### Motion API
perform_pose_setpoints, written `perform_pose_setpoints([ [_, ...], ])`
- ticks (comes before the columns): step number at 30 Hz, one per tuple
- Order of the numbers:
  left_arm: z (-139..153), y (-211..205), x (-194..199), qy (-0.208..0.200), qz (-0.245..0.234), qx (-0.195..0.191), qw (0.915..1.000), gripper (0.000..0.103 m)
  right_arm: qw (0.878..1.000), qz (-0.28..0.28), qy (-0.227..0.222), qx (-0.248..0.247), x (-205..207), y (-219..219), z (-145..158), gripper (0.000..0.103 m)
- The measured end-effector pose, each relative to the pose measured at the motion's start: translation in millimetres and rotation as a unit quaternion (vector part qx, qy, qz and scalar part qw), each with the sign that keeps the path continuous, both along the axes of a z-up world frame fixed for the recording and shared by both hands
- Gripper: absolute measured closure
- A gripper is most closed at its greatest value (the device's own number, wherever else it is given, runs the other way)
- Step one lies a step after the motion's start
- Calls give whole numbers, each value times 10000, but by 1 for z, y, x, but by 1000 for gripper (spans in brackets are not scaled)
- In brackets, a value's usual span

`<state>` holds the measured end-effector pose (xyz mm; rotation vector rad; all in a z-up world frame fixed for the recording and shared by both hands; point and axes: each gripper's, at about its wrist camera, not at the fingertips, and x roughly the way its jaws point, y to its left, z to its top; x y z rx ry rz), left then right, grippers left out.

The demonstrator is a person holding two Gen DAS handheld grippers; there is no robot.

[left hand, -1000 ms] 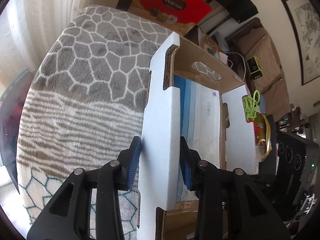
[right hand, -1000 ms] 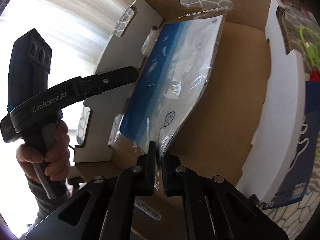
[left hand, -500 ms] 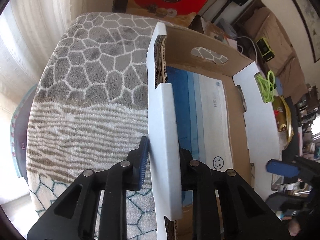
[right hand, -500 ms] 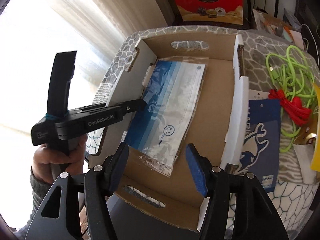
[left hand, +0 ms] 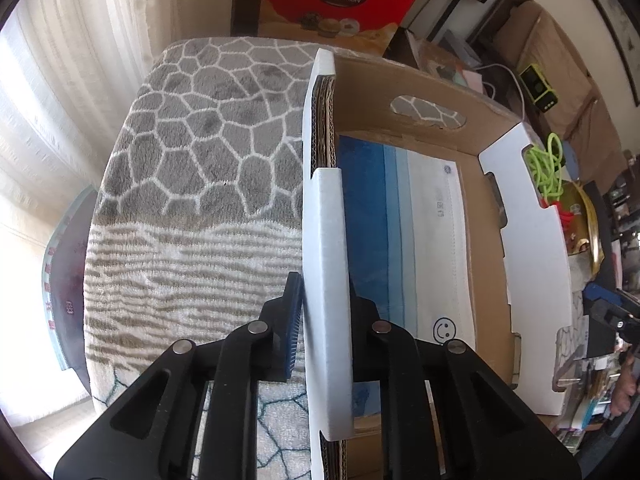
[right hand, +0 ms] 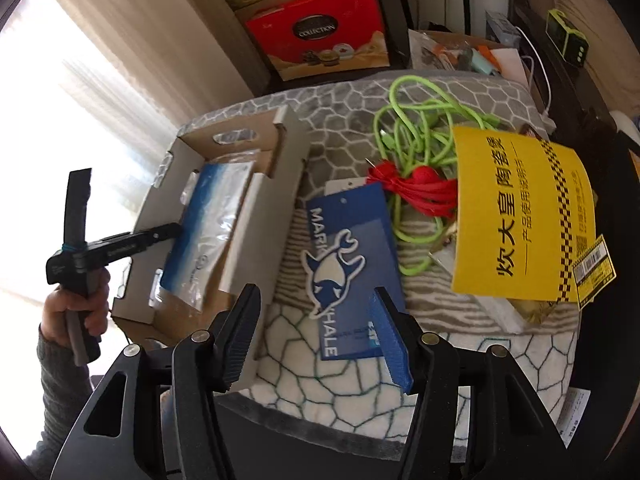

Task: Organize objects
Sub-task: 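Reach the right tool to the blue MARK FAIRWHALE tag card and grasp it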

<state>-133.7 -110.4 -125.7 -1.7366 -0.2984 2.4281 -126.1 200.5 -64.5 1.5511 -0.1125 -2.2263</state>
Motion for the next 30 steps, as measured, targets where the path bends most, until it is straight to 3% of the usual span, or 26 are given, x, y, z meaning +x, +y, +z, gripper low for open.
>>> perform_pose_setpoints([
  [6, -1, -5, 1, 2, 49, 104, 9999, 87, 9998, -207, -36, -21, -2, 7, -26, 44],
  [16, -2, -12, 1, 46, 92, 111, 9999, 88, 9987, -510, 12, 59, -17, 4, -44, 42],
  [23, -2, -13, 1, 57, 79, 72, 9999, 88, 9984, -347, 98, 433, -15, -16, -46, 25],
  [24, -2, -12, 1, 60, 81, 55, 9999, 88, 9975, -328, 129, 606, -14, -21, -47, 27],
  [26, -2, -11, 0, 55, 98, 46, 9999, 88, 9956, -266, 180, 884, -12, -29, -46, 50],
  [29, -2, -11, 0, 59, 96, 42, 9999, 88, 9991, -123, -147, 378, -14, -27, -44, 69],
  [30, -2, -11, 0, 62, 84, 36, 9999, 88, 9994, -70, -316, 115, -15, -25, -46, 71],
])
